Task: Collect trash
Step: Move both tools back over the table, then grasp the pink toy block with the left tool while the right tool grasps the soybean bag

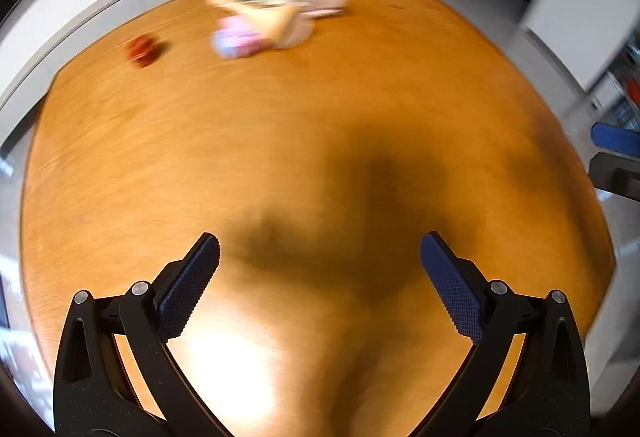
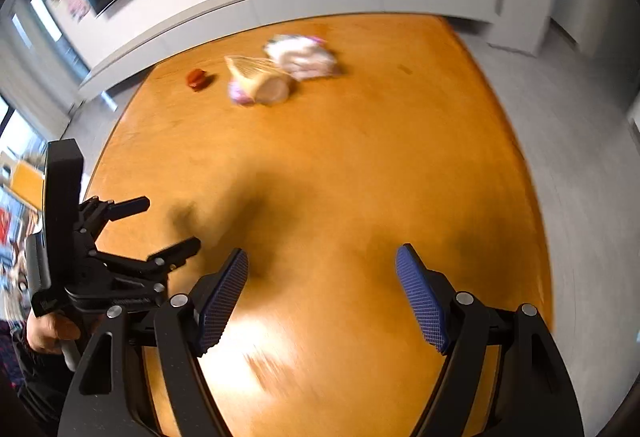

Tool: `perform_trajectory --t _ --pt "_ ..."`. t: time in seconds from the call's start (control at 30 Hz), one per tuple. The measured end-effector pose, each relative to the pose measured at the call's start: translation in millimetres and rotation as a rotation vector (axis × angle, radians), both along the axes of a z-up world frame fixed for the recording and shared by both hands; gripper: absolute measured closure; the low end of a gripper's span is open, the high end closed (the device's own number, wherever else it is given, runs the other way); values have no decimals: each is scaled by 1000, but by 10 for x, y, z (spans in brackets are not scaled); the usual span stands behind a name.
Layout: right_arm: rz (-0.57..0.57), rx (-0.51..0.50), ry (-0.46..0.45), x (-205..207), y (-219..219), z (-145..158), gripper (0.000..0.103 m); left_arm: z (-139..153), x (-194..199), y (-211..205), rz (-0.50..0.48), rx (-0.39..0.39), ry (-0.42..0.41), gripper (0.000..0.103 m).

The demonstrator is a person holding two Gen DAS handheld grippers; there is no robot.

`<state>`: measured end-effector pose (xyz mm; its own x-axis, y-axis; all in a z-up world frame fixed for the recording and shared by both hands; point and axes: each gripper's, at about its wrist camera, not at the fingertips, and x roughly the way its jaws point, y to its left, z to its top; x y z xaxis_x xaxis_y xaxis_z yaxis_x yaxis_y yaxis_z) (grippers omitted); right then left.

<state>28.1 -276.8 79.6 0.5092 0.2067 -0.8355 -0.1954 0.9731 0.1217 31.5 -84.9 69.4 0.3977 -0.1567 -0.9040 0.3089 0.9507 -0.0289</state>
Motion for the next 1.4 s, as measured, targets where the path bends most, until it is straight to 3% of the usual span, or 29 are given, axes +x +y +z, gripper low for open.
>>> perform_trajectory --t 0.33,0.47,0.7,0.77,0.93,1.4 --pt "86 -2 37 1283 935 -55 25 -8 803 667 123 31 2 6" --pt "86 -23 61 1689 1056 -202 25 5 841 820 133 17 11 6" --pt "49 121 118 2165 963 -429 25 15 1116 908 131 5 9 6" --pt "48 143 131 2210 946 -483 25 3 1222 875 131 10 2 6" --pt "51 213 141 2142 753 -542 44 -48 1497 726 122 51 -19 6" --pt "41 238 135 1548 220 -468 46 -146 2116 212 134 53 -44 9"
